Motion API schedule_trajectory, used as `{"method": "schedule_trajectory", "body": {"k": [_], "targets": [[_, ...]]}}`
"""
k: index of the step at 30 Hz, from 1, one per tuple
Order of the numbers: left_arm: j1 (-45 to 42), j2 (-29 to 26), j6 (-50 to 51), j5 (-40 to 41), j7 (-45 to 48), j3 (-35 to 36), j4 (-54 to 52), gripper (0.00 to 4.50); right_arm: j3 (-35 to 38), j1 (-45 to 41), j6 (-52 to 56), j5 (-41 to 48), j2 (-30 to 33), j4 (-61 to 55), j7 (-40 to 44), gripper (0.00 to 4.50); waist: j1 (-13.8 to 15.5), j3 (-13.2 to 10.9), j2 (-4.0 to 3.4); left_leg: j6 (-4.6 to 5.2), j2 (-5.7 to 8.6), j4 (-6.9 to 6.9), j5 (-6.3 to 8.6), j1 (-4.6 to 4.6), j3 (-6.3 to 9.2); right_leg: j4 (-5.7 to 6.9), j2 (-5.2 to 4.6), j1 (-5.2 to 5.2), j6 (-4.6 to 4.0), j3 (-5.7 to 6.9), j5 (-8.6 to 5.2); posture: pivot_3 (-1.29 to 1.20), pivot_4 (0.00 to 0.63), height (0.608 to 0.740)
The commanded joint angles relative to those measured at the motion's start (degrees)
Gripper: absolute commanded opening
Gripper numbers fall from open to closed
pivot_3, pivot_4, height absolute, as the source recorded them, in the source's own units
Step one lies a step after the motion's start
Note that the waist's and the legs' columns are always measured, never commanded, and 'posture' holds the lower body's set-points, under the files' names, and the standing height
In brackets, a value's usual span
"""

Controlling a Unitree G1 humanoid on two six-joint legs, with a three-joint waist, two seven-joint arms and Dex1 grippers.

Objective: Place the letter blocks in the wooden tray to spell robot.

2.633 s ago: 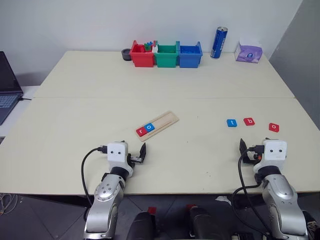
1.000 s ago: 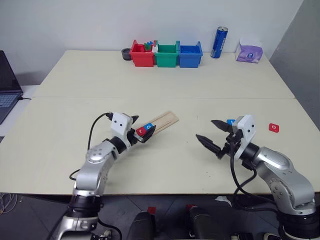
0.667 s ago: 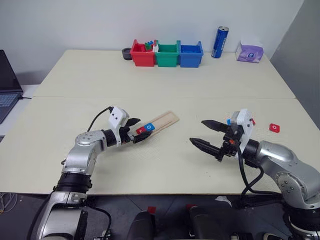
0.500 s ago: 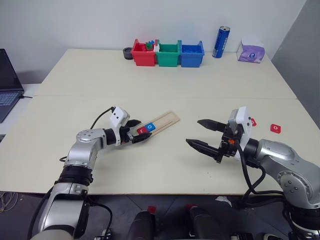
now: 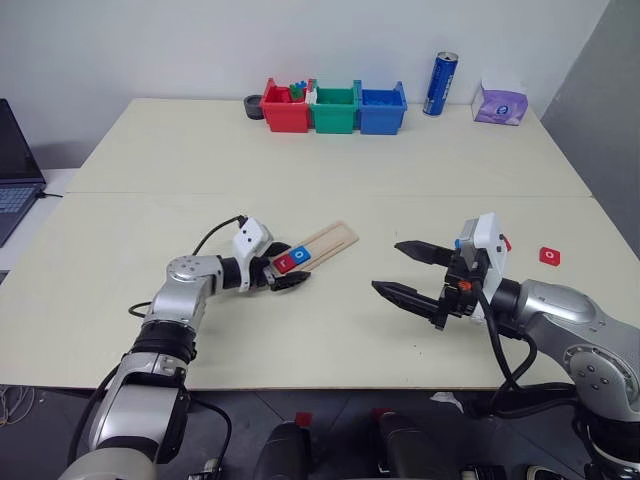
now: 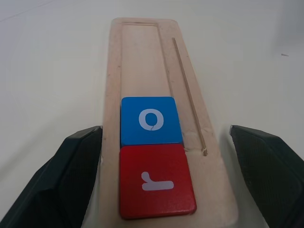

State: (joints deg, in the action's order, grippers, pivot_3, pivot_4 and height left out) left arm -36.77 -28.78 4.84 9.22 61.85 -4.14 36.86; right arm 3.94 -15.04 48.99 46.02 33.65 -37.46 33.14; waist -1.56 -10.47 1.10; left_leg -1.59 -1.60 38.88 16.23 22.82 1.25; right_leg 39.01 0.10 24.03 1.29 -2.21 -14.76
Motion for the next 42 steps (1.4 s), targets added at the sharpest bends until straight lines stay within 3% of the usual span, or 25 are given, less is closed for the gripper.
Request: {"method": "schedule_trajectory", "body": {"k": [1, 20, 25, 32, 38, 42], "targets": [[-0.6, 0.2, -2.1, -1.4, -0.2, -0.3, 1.7, 4.5, 1.6, -0.4, -0.5, 1.4, 1.0, -2.1, -0.1, 4.48, 0.0, 0.0, 0.0, 0.0, 0.0, 0.0, 0.0, 0.0, 0.0, 0.0, 0.0, 0.0, 0.0, 0.0, 0.0, 0.0, 0.15, 0.74], [-3.4, 1.0, -9.8, -5.3, -1.1, -1.4, 12.3, 4.5, -1.9, 0.8, -5.4, -4.8, 2.4, 0.2, 1.5, 4.48, 0.0, 0.0, 0.01, 0.01, 0.01, 0.04, 0.0, -0.11, -0.04, 0.07, 0.01, -0.09, 0.0, 0.03, 0.0, 0.0, 0.15, 0.74], [-3.0, 1.3, -9.1, -4.7, 0.5, -1.2, 12.1, 3.39, -2.1, 0.2, -5.5, -4.9, 2.4, 0.5, 1.4, 4.5, 0.0, 0.0, 0.01, 0.01, 0.0, 0.04, 0.0, -0.15, -0.05, 0.07, 0.02, -0.14, 0.01, 0.04, 0.0, 0.0, 0.15, 0.74], [-2.9, 1.2, -9.4, -4.7, 1.5, -1.4, 12.0, 3.4, -2.1, -0.2, -5.7, -5.2, 2.4, 0.7, 1.4, 4.5, 0.0, 0.0, 0.01, 0.01, 0.01, 0.04, 0.0, -0.18, -0.04, 0.05, 0.02, -0.19, 0.01, 0.04, 0.0, 0.0, 0.15, 0.74], [-1.0, 1.1, -9.8, -2.3, 9.5, -2.4, 5.3, 3.4, -1.4, 1.5, -7.1, -6.5, 4.4, -0.2, 3.4, 4.5, 0.0, 0.0, 0.01, 0.01, 0.01, 0.03, 0.0, -0.16, -0.04, 0.02, 0.02, -0.19, 0.01, 0.03, 0.0, 0.0, 0.15, 0.74], [2.9, 0.4, -10.6, -1.6, 16.0, -5.1, -2.8, 3.4, -0.7, 7.9, -11.5, -9.4, 8.5, -0.9, 7.9, 4.5, 0.3, 0.0, 0.01, 0.01, 0.03, 0.03, 0.0, -0.1, -0.04, -0.06, -0.04, -0.21, 0.04, 0.06, -0.03, 0.0, 0.15, 0.74]]}}
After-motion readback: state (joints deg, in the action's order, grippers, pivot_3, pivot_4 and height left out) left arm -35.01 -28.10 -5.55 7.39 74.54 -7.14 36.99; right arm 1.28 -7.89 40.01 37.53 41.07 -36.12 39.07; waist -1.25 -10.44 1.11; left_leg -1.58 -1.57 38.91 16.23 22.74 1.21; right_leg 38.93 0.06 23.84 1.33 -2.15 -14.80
